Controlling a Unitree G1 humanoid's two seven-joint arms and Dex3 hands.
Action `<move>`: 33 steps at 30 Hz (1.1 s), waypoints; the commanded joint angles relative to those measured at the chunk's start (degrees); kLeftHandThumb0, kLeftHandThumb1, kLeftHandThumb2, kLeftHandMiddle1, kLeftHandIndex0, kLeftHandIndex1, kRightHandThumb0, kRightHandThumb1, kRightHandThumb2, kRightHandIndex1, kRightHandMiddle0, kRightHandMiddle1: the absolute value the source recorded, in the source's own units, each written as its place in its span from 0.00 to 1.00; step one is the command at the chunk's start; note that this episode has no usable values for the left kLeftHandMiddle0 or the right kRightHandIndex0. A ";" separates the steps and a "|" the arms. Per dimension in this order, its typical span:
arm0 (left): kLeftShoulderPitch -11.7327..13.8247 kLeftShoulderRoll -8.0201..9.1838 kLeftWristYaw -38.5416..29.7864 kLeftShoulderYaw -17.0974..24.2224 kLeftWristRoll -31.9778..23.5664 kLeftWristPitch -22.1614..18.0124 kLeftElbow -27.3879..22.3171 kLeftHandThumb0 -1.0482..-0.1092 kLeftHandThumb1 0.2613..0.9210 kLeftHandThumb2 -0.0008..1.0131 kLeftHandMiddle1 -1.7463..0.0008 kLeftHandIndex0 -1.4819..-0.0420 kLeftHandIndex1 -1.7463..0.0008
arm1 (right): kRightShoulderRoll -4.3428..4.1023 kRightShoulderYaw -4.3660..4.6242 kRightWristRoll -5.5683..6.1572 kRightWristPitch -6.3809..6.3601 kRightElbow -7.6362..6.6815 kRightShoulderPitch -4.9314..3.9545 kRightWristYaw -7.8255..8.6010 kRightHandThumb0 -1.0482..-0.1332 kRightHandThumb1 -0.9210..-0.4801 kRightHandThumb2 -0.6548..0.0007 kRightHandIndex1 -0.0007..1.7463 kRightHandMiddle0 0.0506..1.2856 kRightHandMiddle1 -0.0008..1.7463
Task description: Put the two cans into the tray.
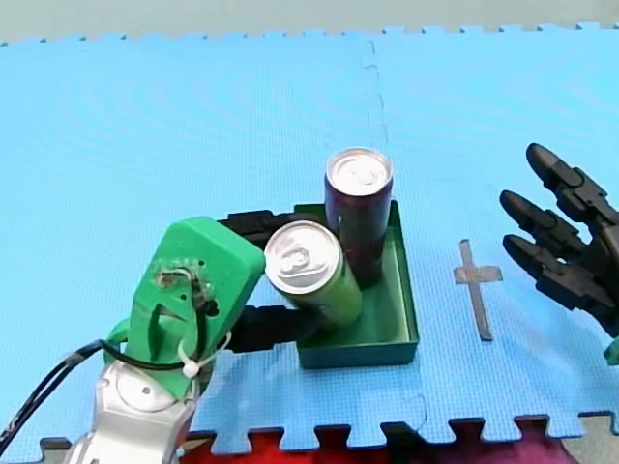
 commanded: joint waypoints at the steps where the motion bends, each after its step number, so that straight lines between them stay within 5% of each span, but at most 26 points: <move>1: 0.40 0.57 -0.42 0.74 -0.63 -0.80 -0.93 0.69 0.77 0.00 1.00 0.14 1.00 | -0.28 -0.15 0.28 -0.11 -0.19 -0.23 0.04 0.00 0.00 0.69 0.00 0.19 0.00; 14: 2.85 0.86 -4.13 4.58 -8.21 -1.09 -4.53 0.69 0.76 0.00 1.00 0.14 1.00 | -0.26 0.46 -0.60 -0.29 0.25 -0.14 -0.56 0.00 0.00 0.68 0.00 0.19 0.00; 33: 4.23 2.20 -2.35 2.41 -6.67 1.30 -13.07 0.70 0.77 0.00 1.00 0.15 1.00 | 0.03 1.07 -1.36 -0.75 0.68 -0.08 -1.36 0.00 0.00 0.65 0.00 0.19 0.00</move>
